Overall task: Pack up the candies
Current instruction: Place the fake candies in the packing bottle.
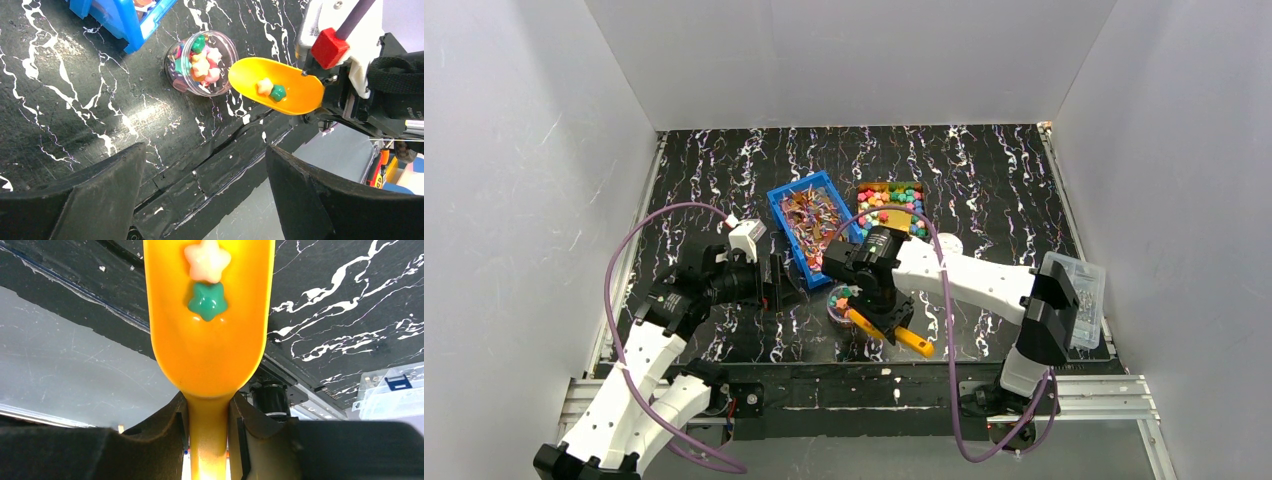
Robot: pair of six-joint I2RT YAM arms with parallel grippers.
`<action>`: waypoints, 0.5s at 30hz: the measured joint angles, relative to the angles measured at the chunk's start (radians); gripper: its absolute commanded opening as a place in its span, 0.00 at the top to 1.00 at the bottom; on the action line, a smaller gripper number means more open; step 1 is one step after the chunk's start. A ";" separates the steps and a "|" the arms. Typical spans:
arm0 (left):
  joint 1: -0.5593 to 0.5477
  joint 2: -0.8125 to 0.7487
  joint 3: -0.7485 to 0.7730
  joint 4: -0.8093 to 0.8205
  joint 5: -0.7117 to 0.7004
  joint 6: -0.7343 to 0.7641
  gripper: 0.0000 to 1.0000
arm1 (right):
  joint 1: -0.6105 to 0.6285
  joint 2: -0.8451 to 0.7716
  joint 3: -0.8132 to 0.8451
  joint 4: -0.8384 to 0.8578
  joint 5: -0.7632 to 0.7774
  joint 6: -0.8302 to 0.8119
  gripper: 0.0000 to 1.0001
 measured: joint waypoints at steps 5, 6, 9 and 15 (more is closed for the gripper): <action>0.000 -0.011 0.000 0.000 0.006 0.000 0.13 | 0.000 0.016 0.000 -0.006 -0.017 0.014 0.99; 0.000 -0.014 0.000 0.000 0.006 0.000 0.13 | 0.000 0.019 0.000 -0.006 -0.019 0.017 0.99; 0.000 -0.026 0.000 0.000 0.010 0.000 0.13 | 0.000 0.032 0.011 -0.008 -0.020 0.026 0.99; 0.000 -0.039 0.000 0.000 0.011 0.000 0.13 | -0.010 0.048 0.013 -0.004 -0.023 0.039 0.99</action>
